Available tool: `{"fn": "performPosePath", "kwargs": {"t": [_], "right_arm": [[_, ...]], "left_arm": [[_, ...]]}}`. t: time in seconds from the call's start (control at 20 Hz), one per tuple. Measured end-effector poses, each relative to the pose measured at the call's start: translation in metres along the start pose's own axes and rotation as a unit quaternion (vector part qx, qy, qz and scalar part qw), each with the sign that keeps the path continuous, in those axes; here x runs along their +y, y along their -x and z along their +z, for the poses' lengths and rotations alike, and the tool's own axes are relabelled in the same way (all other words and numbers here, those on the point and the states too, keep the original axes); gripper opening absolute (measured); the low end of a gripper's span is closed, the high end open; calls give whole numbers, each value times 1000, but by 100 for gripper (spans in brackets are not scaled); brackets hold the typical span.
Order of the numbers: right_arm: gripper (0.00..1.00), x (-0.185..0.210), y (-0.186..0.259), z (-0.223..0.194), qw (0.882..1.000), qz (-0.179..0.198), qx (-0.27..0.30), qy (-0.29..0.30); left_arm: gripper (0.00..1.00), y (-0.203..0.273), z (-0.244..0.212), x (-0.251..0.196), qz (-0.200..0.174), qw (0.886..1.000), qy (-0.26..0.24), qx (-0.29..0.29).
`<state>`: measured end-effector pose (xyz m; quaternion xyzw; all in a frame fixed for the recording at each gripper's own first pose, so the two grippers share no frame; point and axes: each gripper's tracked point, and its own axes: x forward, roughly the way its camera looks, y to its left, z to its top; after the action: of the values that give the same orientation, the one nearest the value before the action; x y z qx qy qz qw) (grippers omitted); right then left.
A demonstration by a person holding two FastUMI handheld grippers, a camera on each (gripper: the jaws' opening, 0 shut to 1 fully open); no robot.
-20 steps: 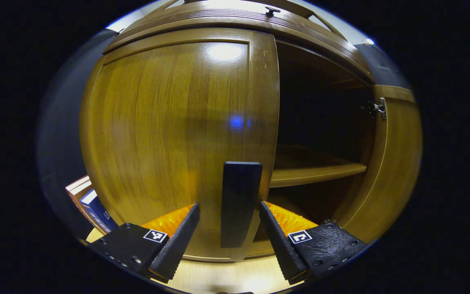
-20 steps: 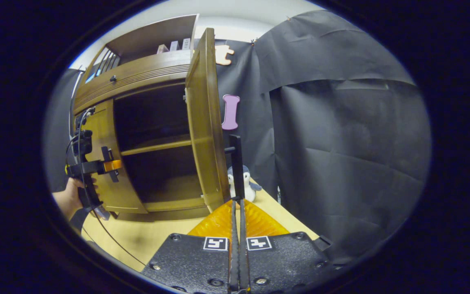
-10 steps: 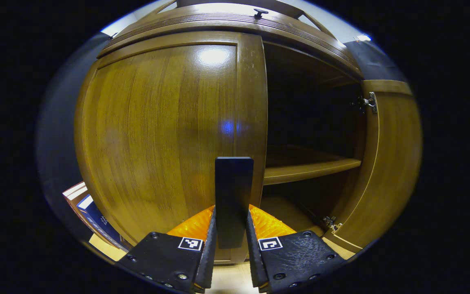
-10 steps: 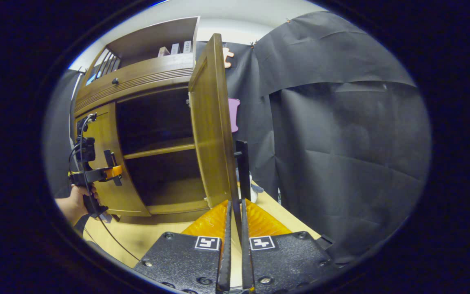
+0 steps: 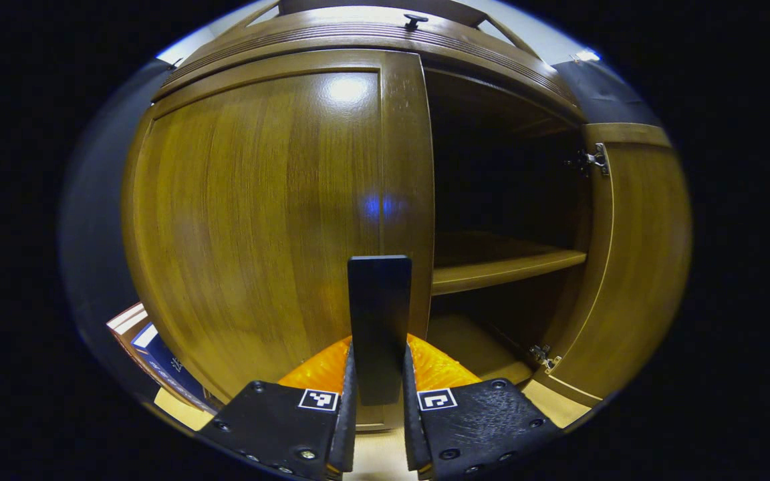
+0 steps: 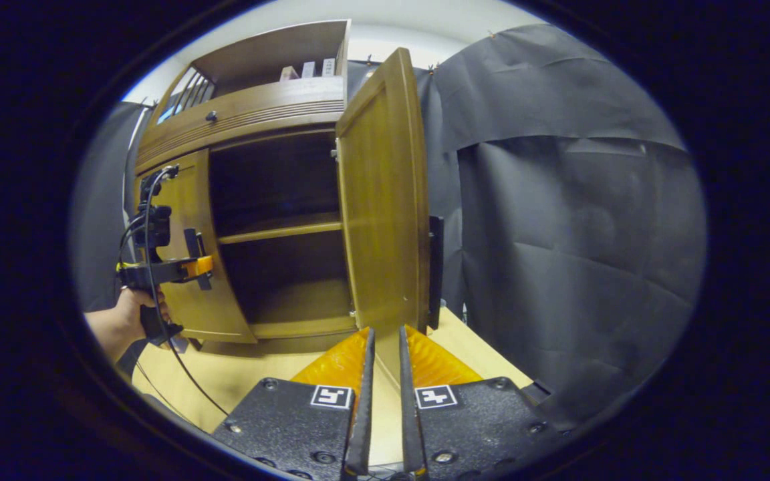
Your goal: Open the right door of the double-door shoe cabinet with the right hand, and open the left door with the left hand.
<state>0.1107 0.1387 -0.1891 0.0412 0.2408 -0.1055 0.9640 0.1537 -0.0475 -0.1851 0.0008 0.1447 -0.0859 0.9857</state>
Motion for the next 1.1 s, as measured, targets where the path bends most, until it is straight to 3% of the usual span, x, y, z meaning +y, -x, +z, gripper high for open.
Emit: {"fn": "performPosePath", "kwargs": {"t": [0.05, 0.2, 0.4, 0.55, 0.6, 0.65, 0.7, 0.75, 0.8, 0.85, 0.95, 1.0, 1.1], "right_arm": [[24, 2, -1, 2, 1000, 2, -1, 3], [38, 10, -1, 3, 1000, 9, -3, 9], [43, 17, 0, -5, 999, 27, 1, 19], [39, 21, 1, -6, 999, 38, 2, 22], [39, 22, 1, -7, 999, 42, 2, 21], [39, 23, 1, -6, 999, 48, 2, 22], [44, 25, 0, -7, 998, 55, 2, 22], [44, 28, -1, -8, 998, 62, 2, 22], [40, 32, -3, -9, 997, 70, 3, 21], [43, 40, -6, -9, 996, 81, 6, 20], [40, 55, -11, -7, 994, 101, 8, 29], [40, 60, -12, -8, 993, 111, 9, 35], [40, 72, -16, -13, 991, 130, 18, 38]], "left_arm": [[29, 5, -1, 1, -1, 1000, -5, 1], [29, 16, -5, 0, -6, 1000, -7, 11], [29, 34, -10, 3, -7, 1000, -2, 16], [29, 48, -13, 3, -5, 1000, 8, 20], [37, 53, -14, 5, -3, 1000, 10, 21], [37, 58, -15, 6, -2, 1000, 11, 22], [37, 63, -16, 7, -1, 1000, 11, 23], [29, 69, -17, 9, 0, 1000, 8, 23], [29, 74, -17, 10, 1, 1000, 5, 23], [37, 80, -18, 11, 3, 1000, 3, 23], [37, 91, -20, 14, 10, 1000, -2, 22], [29, 96, -21, 17, 14, 1000, -3, 21], [29, 106, -23, 21, 26, 999, 3, 22]]}}
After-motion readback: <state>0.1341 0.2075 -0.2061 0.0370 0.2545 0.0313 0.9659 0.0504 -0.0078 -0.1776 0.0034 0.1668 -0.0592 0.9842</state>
